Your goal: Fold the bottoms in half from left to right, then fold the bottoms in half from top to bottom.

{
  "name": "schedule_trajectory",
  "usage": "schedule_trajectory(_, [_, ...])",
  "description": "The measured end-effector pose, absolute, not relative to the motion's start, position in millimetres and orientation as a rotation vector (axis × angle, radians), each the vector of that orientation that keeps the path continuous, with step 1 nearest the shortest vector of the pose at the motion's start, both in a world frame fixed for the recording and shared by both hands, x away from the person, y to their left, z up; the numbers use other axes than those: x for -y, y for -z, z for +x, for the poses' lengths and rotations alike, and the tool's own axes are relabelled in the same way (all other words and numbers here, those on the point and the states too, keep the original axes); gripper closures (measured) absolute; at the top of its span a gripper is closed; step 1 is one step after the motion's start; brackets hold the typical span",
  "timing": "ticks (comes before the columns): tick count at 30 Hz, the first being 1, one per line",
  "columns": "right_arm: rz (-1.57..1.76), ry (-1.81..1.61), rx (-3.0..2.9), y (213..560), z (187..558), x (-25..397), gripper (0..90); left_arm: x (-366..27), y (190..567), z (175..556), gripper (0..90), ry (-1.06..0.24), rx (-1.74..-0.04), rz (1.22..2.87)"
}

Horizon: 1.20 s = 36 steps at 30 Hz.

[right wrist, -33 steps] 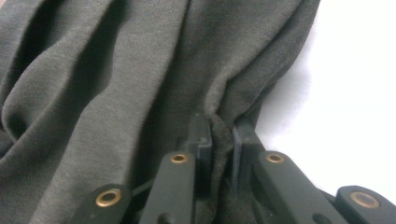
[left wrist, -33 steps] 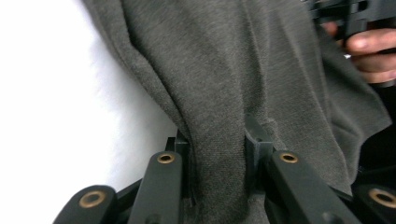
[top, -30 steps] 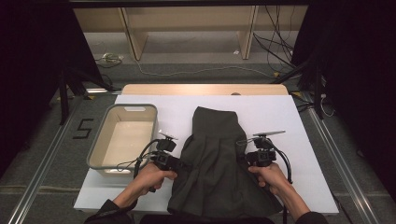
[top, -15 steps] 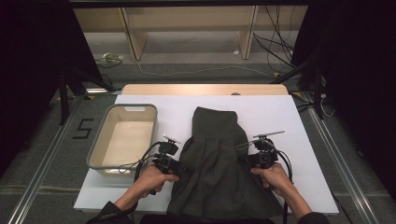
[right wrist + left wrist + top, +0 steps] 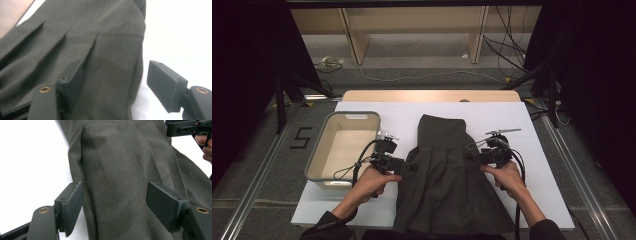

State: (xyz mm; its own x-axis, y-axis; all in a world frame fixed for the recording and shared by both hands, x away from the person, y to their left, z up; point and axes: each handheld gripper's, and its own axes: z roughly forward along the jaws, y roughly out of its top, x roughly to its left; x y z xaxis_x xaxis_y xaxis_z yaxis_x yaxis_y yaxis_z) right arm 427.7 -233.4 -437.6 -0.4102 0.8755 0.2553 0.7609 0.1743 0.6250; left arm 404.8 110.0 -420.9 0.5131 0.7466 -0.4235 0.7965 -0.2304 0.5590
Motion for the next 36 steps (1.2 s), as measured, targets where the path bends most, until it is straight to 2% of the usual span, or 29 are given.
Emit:
schedule_trajectory(6, [1.636,-1.044,-2.286,438.5,442.0,232.9,29.0,-101.4,420.4,416.8,26.2,0.052,-1.257,2.01])
schedule_trajectory(16, [1.625,-1.034,-2.291,442.6,444.4,233.2,28.0,-86.1,427.8,447.0,22.9,0.045,-1.307,1.996])
schedule_trajectory(23, [1.628,-1.02,-2.295,446.0,446.3,233.0,28.1,-83.1,428.8,463.9,23.7,0.05,-1.352,1.944])
schedule_trajectory(36, [1.626,-1.009,-2.284,444.2,446.8,236.0,27.0,-65.2,451.1,496.3,30.2,0.093,-1.441,1.955])
